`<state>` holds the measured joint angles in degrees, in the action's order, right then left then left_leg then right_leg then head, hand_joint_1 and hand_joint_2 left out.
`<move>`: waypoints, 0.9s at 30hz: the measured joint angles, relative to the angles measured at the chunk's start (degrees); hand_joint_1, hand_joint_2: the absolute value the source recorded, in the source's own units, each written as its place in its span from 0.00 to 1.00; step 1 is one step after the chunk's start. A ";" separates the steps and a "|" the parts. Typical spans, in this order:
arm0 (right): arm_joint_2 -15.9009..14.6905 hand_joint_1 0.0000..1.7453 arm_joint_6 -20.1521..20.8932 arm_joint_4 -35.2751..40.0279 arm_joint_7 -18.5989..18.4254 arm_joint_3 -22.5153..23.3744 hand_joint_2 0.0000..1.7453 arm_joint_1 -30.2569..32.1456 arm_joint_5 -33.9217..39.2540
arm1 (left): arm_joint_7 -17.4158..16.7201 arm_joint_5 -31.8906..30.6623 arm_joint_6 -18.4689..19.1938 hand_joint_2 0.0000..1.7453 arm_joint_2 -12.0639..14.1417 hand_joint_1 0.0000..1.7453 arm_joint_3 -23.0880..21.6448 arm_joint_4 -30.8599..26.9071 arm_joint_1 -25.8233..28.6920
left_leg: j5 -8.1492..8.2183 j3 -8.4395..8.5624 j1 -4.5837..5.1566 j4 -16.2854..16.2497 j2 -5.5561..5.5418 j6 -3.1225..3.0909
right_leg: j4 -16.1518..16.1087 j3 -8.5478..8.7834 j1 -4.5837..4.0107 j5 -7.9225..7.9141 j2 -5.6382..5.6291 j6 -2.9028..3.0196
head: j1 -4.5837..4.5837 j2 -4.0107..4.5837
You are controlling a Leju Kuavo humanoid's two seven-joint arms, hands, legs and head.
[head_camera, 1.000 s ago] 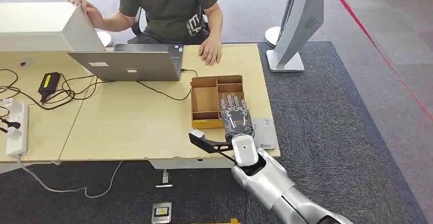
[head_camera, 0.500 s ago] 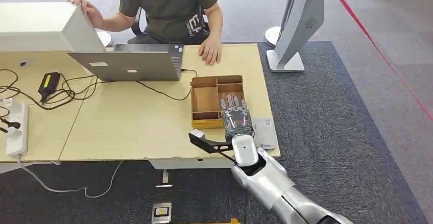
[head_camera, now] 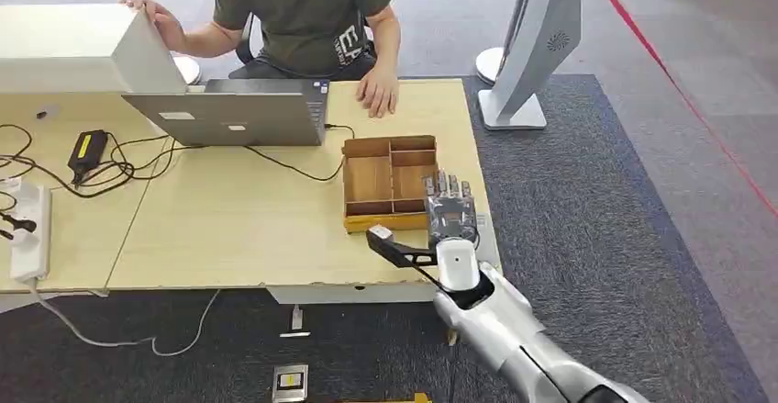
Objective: Pass the card to the sensor for recognition and then transmit it.
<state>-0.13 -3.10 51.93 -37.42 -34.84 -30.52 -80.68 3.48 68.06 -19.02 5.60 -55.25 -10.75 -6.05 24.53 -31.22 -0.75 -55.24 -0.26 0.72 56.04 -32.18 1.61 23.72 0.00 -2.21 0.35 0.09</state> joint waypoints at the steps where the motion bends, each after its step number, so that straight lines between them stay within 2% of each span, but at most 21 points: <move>1: -0.29 0.00 -0.07 -0.15 0.04 0.22 1.00 -0.01 0.11 | 0.00 -0.02 0.00 0.00 0.00 0.00 0.07 0.00 -0.02 | 0.00 0.00 0.00 0.00 0.00 0.00 | 0.00 0.00 0.00 0.00 0.00 0.00 | 0.00 0.00; 13: -1.27 0.00 -0.44 -1.57 0.26 1.38 1.00 -0.06 0.39 | -0.07 -0.20 0.00 0.00 0.00 0.00 0.39 0.00 -0.04 | 0.00 0.00 -0.02 0.00 0.01 0.00 | 0.01 -0.01 -0.02 0.00 0.00 0.00 | 0.00 0.00; 22: -1.07 0.00 -3.98 -3.58 2.38 1.29 1.00 -1.06 0.96 | 0.33 -0.37 -0.09 0.00 0.00 0.00 0.52 0.00 -0.05 | 0.00 -0.01 -0.01 0.00 0.01 0.00 | 0.01 0.00 -0.01 0.00 0.00 0.00 | 0.00 0.00; 27: 0.07 0.00 -5.40 -4.61 3.80 1.12 1.00 -1.43 1.38 | 0.06 -0.55 -0.11 0.00 0.00 0.00 0.74 0.00 -0.07 | 0.00 -0.01 -0.03 0.00 0.01 0.00 | 0.02 -0.01 -0.03 0.00 0.00 0.00 | 0.00 -0.02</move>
<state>-0.06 -8.50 47.32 -33.62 -33.73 -31.95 -79.30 3.54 67.52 -19.13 5.60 -54.51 -10.75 -6.12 24.52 -31.23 -0.78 -55.23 -0.25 0.73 56.06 -32.19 1.58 23.72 -0.01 -2.21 0.35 0.07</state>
